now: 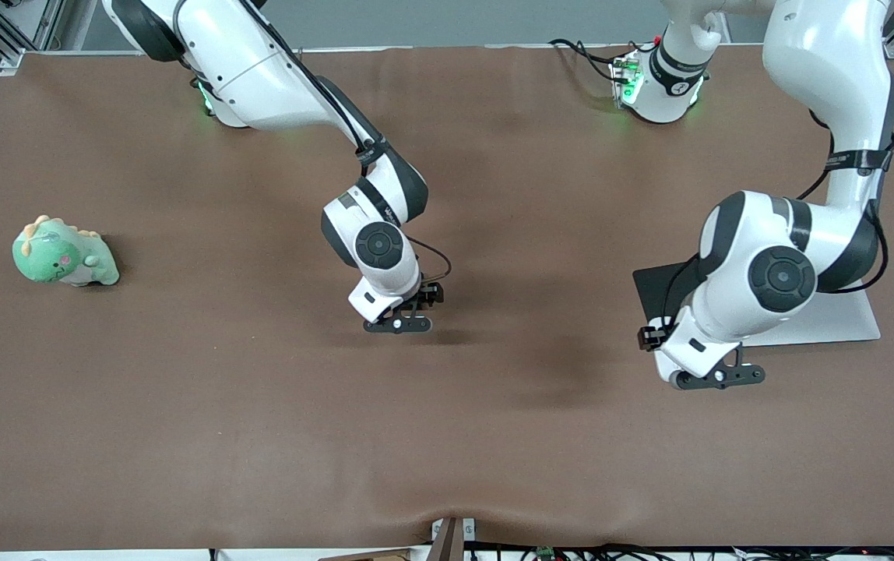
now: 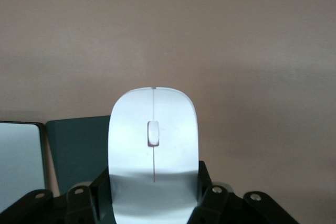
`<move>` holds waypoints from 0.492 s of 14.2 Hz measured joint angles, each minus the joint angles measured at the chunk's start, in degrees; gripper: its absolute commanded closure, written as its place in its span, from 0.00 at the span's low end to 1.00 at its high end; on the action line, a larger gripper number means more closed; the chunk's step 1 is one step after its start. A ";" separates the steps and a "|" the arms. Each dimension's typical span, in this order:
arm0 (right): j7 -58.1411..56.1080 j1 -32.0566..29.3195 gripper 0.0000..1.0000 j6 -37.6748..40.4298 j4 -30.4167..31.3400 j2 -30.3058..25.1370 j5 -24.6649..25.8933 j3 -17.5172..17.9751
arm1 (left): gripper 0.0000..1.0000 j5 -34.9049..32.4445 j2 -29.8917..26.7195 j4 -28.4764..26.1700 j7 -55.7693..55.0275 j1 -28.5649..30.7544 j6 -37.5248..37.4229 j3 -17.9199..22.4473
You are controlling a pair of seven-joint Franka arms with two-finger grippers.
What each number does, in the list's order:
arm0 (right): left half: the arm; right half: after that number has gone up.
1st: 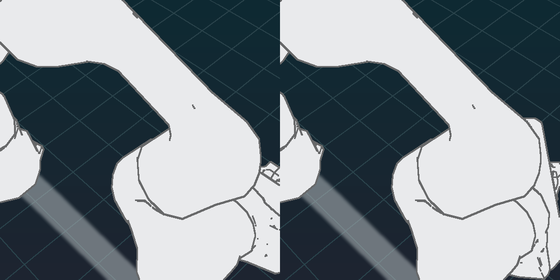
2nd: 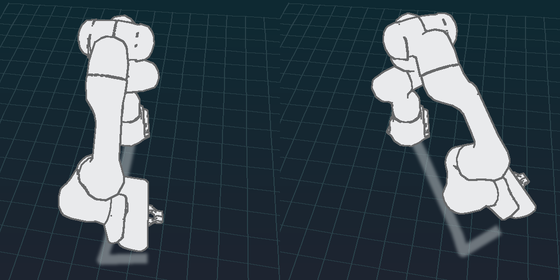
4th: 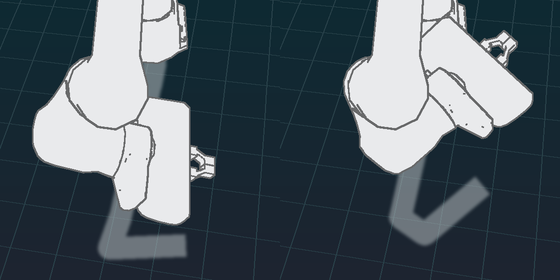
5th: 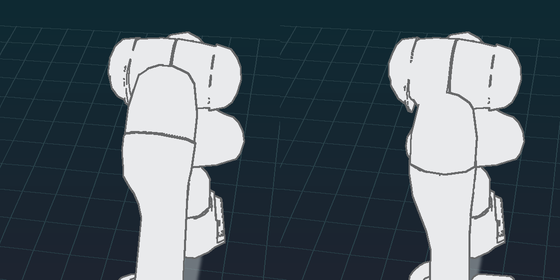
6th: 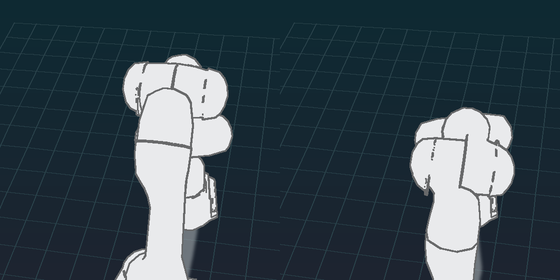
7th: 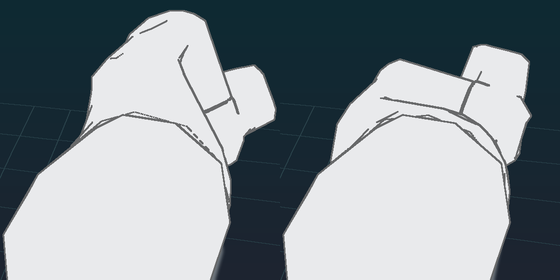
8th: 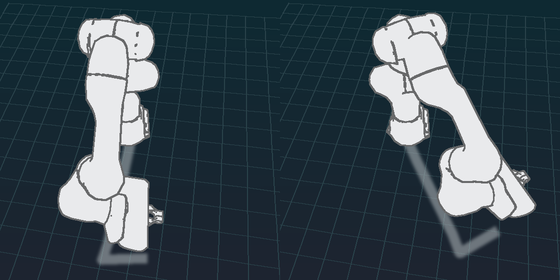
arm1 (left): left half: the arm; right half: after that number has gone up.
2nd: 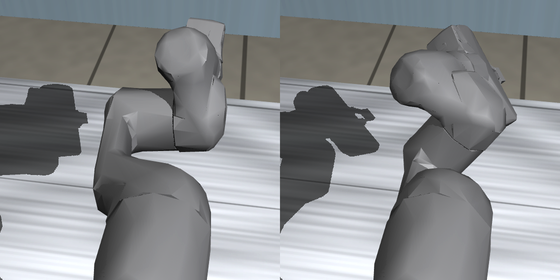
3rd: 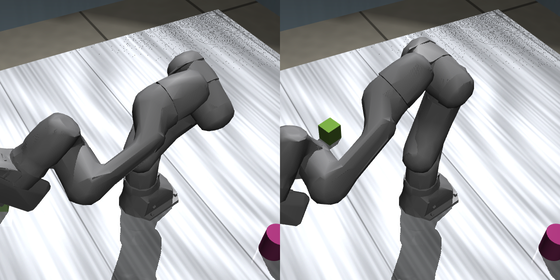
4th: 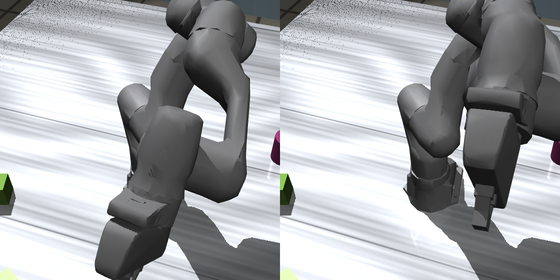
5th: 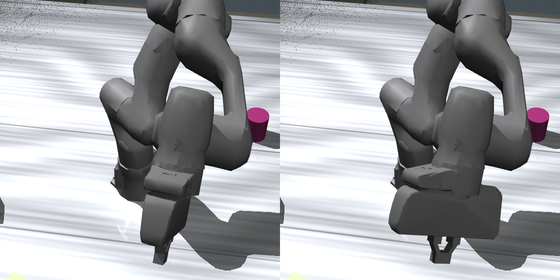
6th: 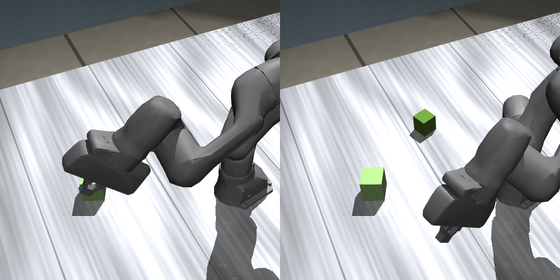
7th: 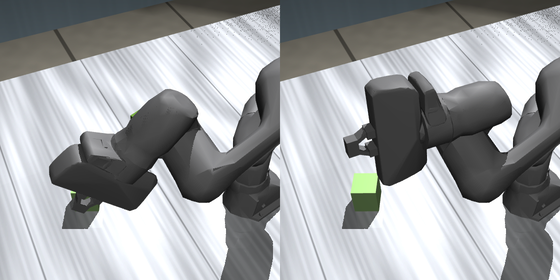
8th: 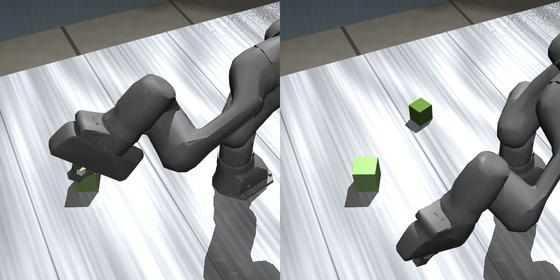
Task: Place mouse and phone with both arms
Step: 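Carry the mouse with the left gripper over the black mouse pad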
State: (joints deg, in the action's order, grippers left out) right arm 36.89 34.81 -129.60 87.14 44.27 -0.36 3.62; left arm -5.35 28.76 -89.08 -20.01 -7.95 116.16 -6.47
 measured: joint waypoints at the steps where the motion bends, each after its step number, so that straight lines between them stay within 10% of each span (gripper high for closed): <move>1: 0.00 0.00 0.00 0.07 0.00 0.09 0.13 -0.03 | 0.68 0.00 0.01 -0.37 0.09 0.37 0.00 -0.02; 7: 1.07 0.03 0.00 0.15 -0.01 1.04 0.28 -0.05 | 0.68 -0.14 0.03 -2.39 3.01 2.67 0.07 -0.01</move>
State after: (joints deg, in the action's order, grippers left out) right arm 37.96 34.84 -129.45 87.13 45.32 -0.08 3.57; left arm -5.49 28.79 -91.47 -17.00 -5.28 116.23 -6.48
